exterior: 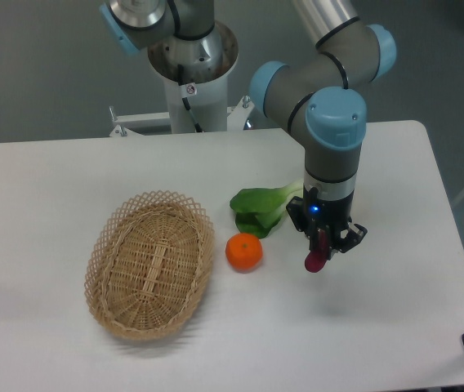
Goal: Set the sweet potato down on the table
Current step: 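Lower the held purple sweet potato toward the table beside the mandarin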
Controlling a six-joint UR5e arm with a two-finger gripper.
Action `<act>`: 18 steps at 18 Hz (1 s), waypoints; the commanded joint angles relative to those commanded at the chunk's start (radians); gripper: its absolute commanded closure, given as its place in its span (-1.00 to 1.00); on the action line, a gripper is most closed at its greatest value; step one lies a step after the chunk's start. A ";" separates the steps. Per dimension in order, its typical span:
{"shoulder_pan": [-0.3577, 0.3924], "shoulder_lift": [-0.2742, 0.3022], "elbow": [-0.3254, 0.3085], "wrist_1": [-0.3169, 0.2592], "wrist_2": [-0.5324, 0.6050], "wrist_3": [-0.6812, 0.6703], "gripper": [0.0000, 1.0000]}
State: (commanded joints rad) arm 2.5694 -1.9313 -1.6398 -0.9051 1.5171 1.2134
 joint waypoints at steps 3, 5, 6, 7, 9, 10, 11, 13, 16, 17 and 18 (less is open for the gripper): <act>-0.008 -0.020 0.000 0.014 0.000 -0.031 0.39; -0.014 -0.031 0.006 0.017 -0.003 -0.084 0.39; -0.017 -0.038 0.006 0.026 -0.003 -0.106 0.39; -0.023 -0.044 0.003 0.046 -0.003 -0.118 0.39; -0.040 -0.066 0.003 0.086 0.000 -0.149 0.39; -0.046 -0.078 0.003 0.097 0.002 -0.167 0.39; -0.051 -0.086 0.006 0.104 0.003 -0.178 0.39; -0.057 -0.092 0.006 0.109 0.005 -0.190 0.39; -0.080 -0.118 0.018 0.110 0.005 -0.268 0.39; -0.087 -0.132 0.018 0.126 0.005 -0.306 0.39; -0.094 -0.146 0.018 0.159 0.005 -0.337 0.39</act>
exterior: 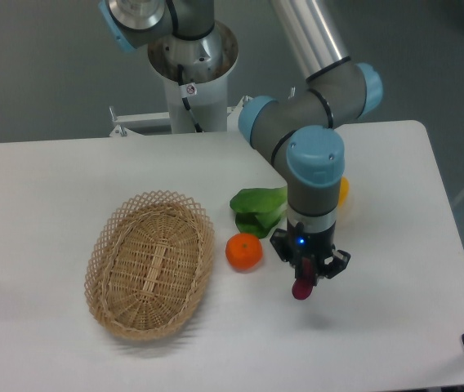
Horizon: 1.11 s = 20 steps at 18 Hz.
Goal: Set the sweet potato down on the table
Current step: 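Lower the held purple sweet potato toward the table beside the mandarin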
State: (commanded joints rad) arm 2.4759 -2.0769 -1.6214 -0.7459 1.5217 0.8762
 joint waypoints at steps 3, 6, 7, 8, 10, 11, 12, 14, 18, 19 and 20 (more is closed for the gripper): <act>-0.028 -0.046 0.012 0.063 0.000 -0.068 0.39; -0.035 -0.071 0.026 0.065 0.000 -0.065 0.39; -0.035 -0.080 0.026 0.066 0.000 -0.060 0.39; -0.035 -0.084 0.026 0.072 0.000 -0.057 0.39; -0.043 -0.092 0.028 0.072 0.000 -0.054 0.38; -0.043 -0.094 0.028 0.072 0.000 -0.054 0.38; -0.045 -0.095 0.026 0.072 0.000 -0.054 0.38; -0.046 -0.101 0.026 0.072 0.000 -0.052 0.37; -0.046 -0.100 0.025 0.072 0.000 -0.054 0.12; -0.046 -0.098 0.025 0.072 0.000 -0.054 -0.21; -0.046 -0.095 0.026 0.072 0.000 -0.054 -0.63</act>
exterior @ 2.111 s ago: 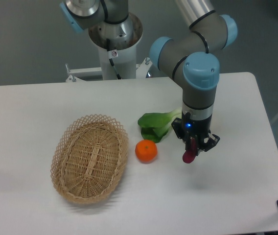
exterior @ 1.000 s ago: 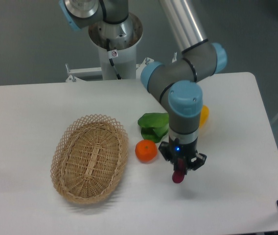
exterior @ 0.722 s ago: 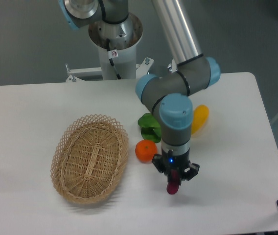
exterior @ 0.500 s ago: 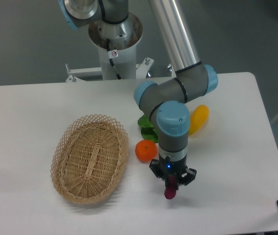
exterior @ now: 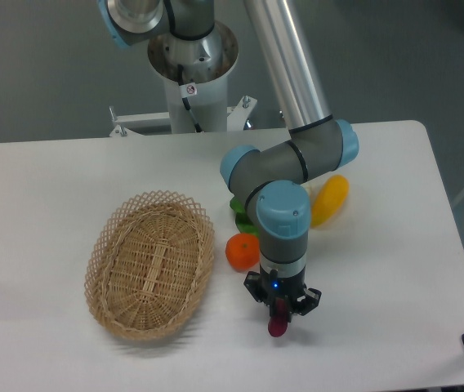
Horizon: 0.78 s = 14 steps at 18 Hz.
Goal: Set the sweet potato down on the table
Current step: 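Lower the held purple sweet potato toward the table beside the mandarin, then open the gripper to release the sweet potato onto the table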
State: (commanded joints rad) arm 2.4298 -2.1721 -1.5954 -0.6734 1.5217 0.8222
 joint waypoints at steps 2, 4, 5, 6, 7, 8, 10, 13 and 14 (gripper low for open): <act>0.000 0.008 -0.001 -0.002 0.000 -0.002 -1.00; 0.000 0.021 -0.011 -0.003 0.000 -0.003 -1.00; 0.000 0.029 -0.012 -0.005 0.002 -0.008 -1.00; 0.000 0.038 -0.009 -0.006 0.002 -0.008 -1.00; 0.000 0.047 -0.006 -0.006 0.002 -0.009 -1.00; 0.002 0.060 -0.005 -0.008 0.000 -0.005 -1.00; 0.005 0.077 -0.005 -0.006 0.000 -0.006 -1.00; 0.012 0.107 -0.017 -0.002 0.056 0.046 -1.00; 0.027 0.110 -0.015 -0.002 0.092 0.098 -1.00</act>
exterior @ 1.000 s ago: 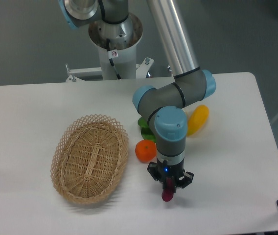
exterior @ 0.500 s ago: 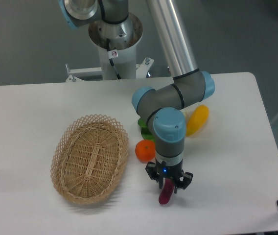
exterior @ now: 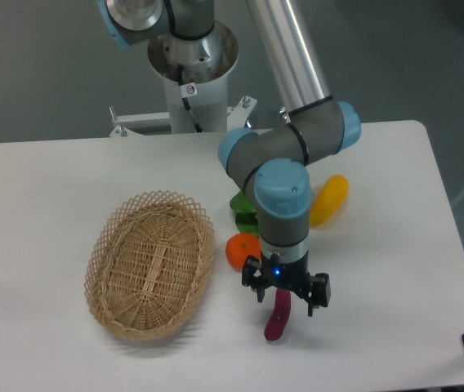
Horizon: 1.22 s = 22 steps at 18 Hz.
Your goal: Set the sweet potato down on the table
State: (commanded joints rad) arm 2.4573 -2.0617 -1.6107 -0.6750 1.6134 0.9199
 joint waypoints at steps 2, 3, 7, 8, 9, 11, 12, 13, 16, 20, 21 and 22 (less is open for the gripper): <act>0.035 0.027 -0.003 -0.003 0.031 0.068 -1.00; 0.054 0.047 -0.009 -0.008 0.031 0.086 -1.00; 0.152 0.158 -0.044 -0.099 0.023 0.233 -1.00; 0.179 0.188 -0.046 -0.153 0.014 0.270 -1.00; 0.204 0.216 -0.046 -0.202 0.007 0.316 -1.00; 0.229 0.261 -0.044 -0.257 0.008 0.440 -1.00; 0.251 0.278 -0.044 -0.287 0.003 0.500 -1.00; 0.268 0.293 -0.038 -0.329 -0.016 0.555 -1.00; 0.353 0.331 -0.029 -0.431 -0.116 0.712 -1.00; 0.411 0.356 -0.037 -0.486 -0.167 0.797 -1.00; 0.413 0.359 -0.037 -0.489 -0.167 0.798 -1.00; 0.413 0.361 -0.038 -0.489 -0.167 0.798 -1.00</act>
State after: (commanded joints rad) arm 2.8701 -1.7012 -1.6490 -1.1643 1.4465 1.7181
